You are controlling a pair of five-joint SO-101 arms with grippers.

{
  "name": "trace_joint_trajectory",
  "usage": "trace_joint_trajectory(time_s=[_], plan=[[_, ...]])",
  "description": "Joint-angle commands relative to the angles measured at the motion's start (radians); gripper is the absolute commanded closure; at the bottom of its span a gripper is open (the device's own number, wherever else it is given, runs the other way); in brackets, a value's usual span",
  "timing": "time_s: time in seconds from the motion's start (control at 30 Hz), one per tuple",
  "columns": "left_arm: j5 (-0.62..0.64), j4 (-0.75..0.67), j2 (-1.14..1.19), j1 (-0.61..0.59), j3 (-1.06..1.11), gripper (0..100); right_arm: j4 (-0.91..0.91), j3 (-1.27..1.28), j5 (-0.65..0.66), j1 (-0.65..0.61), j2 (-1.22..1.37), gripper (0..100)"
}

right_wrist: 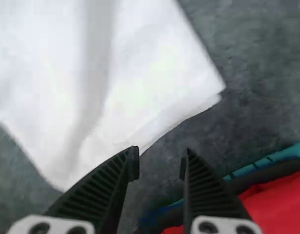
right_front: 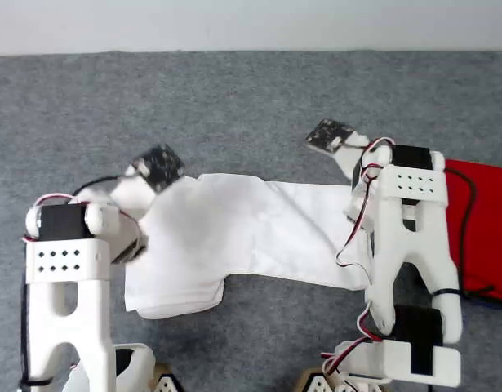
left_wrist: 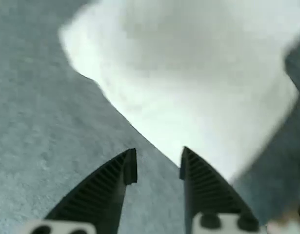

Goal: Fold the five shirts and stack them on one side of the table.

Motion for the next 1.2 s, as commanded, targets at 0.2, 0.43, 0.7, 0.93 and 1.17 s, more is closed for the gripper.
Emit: trace_joint_trajectory(time_s=[0.2,0.43,0.7,0.93,1.17], plan=[[0.324,-0.25,0.201,0.048,-0.041,98,-0.16,-0.1,-0.259,-0.122,0.111,98.7],[0.42,-0.25,0.499,0.046,-0.278,98,-0.157,-0.193,-0.416,-0.136,0.26,98.8],[0.48,-0.239,0.833,0.048,-0.507,98,-0.148,-0.371,-0.439,-0.134,0.499,98.8],[0.476,-0.098,1.094,0.02,-0.685,98,-0.016,-0.531,-0.434,-0.104,0.677,98.8],[0.476,-0.072,1.175,-0.098,-0.811,98,0.084,-0.812,-0.431,0.007,0.869,98.8]])
